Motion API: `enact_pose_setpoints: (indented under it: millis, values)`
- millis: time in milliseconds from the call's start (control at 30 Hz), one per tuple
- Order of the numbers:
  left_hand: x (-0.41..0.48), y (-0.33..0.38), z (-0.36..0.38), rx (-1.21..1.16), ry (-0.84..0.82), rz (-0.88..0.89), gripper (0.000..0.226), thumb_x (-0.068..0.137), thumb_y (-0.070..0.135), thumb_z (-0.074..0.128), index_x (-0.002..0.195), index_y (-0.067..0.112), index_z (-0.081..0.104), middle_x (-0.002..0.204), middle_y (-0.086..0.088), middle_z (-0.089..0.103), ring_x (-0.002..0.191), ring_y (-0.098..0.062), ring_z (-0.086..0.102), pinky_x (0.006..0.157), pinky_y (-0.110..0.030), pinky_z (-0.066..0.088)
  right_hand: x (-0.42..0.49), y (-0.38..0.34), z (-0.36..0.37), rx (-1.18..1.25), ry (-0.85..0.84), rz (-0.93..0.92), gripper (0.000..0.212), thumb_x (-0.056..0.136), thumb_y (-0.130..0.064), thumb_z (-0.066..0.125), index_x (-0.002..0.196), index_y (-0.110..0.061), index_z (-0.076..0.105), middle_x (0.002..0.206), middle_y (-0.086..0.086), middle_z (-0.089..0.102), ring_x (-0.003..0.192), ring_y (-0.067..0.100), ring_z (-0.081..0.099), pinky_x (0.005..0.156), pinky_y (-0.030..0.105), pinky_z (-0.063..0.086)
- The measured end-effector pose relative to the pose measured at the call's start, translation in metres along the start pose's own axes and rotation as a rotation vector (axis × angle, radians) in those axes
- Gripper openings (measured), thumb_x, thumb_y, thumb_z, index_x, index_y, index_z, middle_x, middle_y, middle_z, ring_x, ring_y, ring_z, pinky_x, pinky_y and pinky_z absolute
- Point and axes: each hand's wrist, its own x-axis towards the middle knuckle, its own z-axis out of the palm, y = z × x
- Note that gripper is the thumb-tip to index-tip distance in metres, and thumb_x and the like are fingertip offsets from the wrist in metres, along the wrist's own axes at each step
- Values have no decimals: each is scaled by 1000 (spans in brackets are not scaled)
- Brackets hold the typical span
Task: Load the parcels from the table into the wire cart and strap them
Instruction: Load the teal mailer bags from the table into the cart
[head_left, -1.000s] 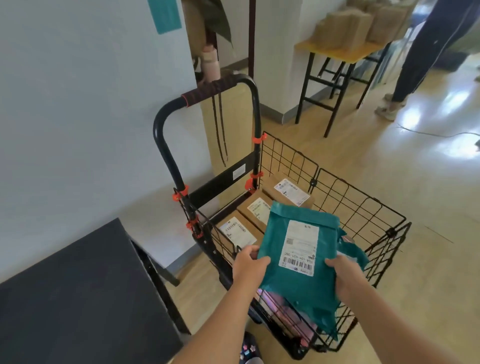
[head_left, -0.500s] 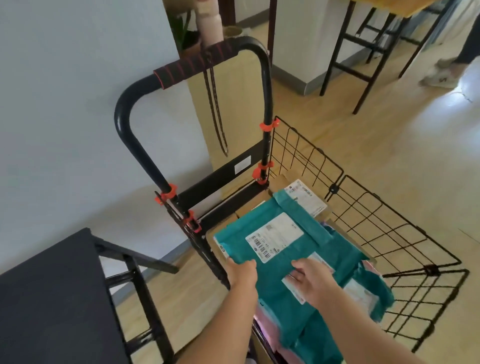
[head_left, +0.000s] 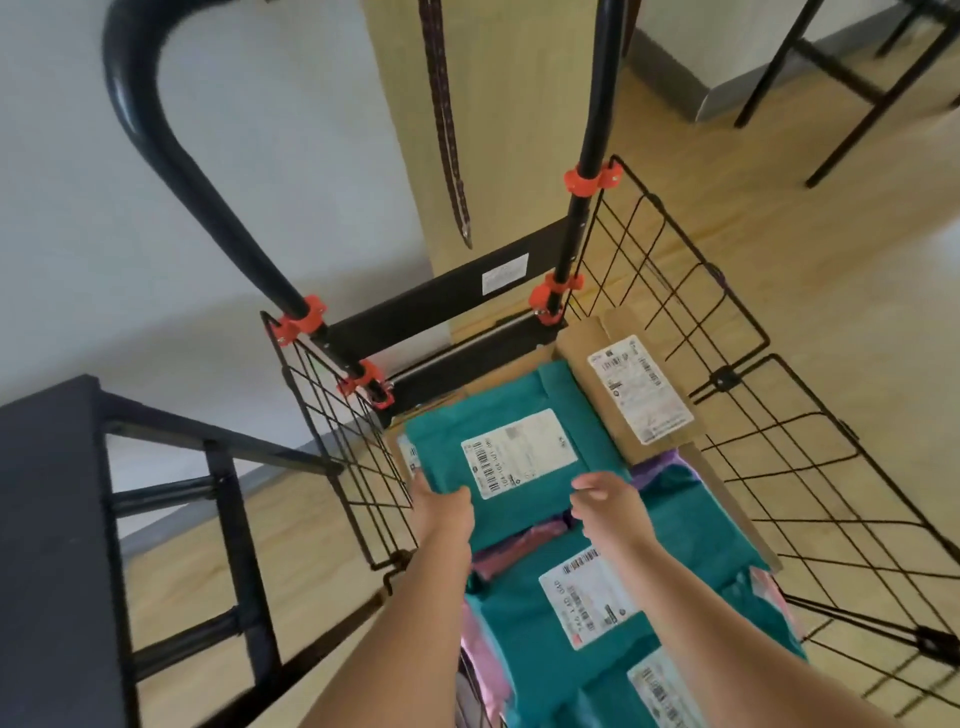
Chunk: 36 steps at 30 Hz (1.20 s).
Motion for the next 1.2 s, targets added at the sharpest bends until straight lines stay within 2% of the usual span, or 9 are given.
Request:
enact_pose_setpoints:
  millis: [67,133,300,500,633,833,967,1133,1200]
  values:
    - [0,-2,0,127,110,41,47,88,5,61,131,21,49,121,-9,62,94,-26,61,79,-34,52,2,-1,4,-17,9,-13,37,94,-5,43,125,-18,59,107,1,67,58,13,54,47,21,38]
    - [-3,-5,-1,190,167,38,53,86,8,66,134,23,49,125,-12,54,104,-30,60,84,-36,51,3,-2,6,-51,-23,-59,38,95,-6,44,128,-19,58,114,-1,64,55,8,50,46,17,36]
    - [-3,-9,-3,247,194,26,56,86,4,65,135,25,46,126,-12,46,115,-32,53,74,-31,46,4,-11,13,-72,-87,-168,33,97,-9,50,127,-19,60,127,-3,61,106,9,55,87,23,41]
    - [-1,-10,-4,295,181,28,57,86,5,67,134,25,46,124,-9,46,96,-23,55,54,-19,37,12,-15,25,6,-44,-198,24,97,-11,53,116,-18,65,111,-10,64,101,7,56,78,15,40]
    - [-1,-15,-5,299,172,35,55,86,0,64,131,23,43,126,-9,46,92,-22,52,58,-23,41,13,-19,36,-4,5,-229,22,93,-12,53,107,-22,67,94,-17,64,91,4,61,62,4,37]
    - [-1,-13,-5,326,189,50,62,85,-5,55,136,28,38,125,-9,44,103,-30,56,55,-26,41,13,-22,44,-86,-10,-254,25,94,-11,51,112,-17,67,103,-8,66,94,10,59,74,21,42]
    - [-9,-8,-10,432,155,96,63,86,-2,56,138,29,38,125,-10,43,108,-26,51,76,-34,50,11,-18,29,-261,-7,-220,30,97,-10,44,116,-17,66,108,-2,67,71,12,59,60,22,43]
    - [-32,-5,-18,518,49,164,62,85,-4,56,136,28,41,129,-7,40,103,-21,50,62,-25,51,-5,-19,9,-437,-34,-282,32,96,-7,43,118,-16,64,121,0,67,72,12,58,59,23,42]
    - [-46,-7,-22,598,-14,217,60,85,-1,57,137,27,42,131,-5,40,111,-23,49,80,-34,55,-17,-18,3,-511,-51,-318,28,95,-10,46,115,-18,64,115,-3,68,76,9,61,64,27,53]
